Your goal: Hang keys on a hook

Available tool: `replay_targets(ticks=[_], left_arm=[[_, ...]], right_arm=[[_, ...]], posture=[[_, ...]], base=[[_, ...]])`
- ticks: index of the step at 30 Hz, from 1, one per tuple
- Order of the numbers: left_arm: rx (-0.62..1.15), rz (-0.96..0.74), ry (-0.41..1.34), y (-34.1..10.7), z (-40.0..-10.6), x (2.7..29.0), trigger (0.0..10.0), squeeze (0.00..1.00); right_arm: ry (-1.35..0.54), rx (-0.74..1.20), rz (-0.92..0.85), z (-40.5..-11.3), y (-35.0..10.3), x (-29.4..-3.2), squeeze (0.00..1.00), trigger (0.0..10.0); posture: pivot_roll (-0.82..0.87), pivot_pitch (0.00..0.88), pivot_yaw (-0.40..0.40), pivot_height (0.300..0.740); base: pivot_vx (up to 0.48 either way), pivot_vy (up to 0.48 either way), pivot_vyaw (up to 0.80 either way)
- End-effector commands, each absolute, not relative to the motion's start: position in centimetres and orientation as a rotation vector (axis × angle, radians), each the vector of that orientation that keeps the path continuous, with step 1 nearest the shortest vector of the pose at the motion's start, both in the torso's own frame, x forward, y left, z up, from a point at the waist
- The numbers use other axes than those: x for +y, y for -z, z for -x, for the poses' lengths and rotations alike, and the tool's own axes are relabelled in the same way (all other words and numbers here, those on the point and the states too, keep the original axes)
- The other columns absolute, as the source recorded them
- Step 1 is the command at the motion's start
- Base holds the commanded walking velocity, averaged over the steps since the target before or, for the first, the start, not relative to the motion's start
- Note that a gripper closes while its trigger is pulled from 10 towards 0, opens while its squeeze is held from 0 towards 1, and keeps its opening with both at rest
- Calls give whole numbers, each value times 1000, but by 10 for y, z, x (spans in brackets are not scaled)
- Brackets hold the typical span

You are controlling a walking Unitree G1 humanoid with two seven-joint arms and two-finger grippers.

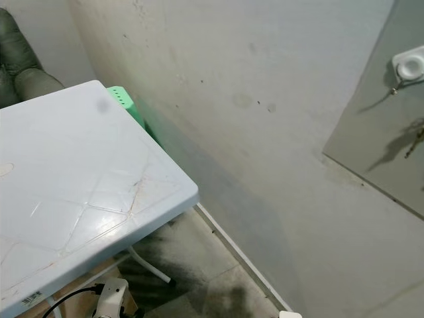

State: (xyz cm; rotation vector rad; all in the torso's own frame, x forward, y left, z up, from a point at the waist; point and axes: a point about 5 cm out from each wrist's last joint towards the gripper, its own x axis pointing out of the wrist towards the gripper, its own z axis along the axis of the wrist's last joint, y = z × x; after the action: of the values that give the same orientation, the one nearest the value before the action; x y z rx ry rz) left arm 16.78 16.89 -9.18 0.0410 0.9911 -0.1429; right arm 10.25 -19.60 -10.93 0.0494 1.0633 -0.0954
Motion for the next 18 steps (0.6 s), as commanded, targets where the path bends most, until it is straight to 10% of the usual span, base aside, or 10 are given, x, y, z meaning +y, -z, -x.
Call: replay_targets(ticks=[1, 18], left_arm=[[997, -46, 147, 92, -167, 171, 10000, 0], [1004, -44, 137, 92, -167, 170, 10000, 0]], right_arm=[[74, 1184, -49, -71, 118, -189, 0, 10000], [88, 1194, -63, -67, 119, -184, 0, 10000]], posture=[[86, 0, 4, 740], [82, 0, 5, 740]], base=[[0, 0, 800], [0, 0, 800]])
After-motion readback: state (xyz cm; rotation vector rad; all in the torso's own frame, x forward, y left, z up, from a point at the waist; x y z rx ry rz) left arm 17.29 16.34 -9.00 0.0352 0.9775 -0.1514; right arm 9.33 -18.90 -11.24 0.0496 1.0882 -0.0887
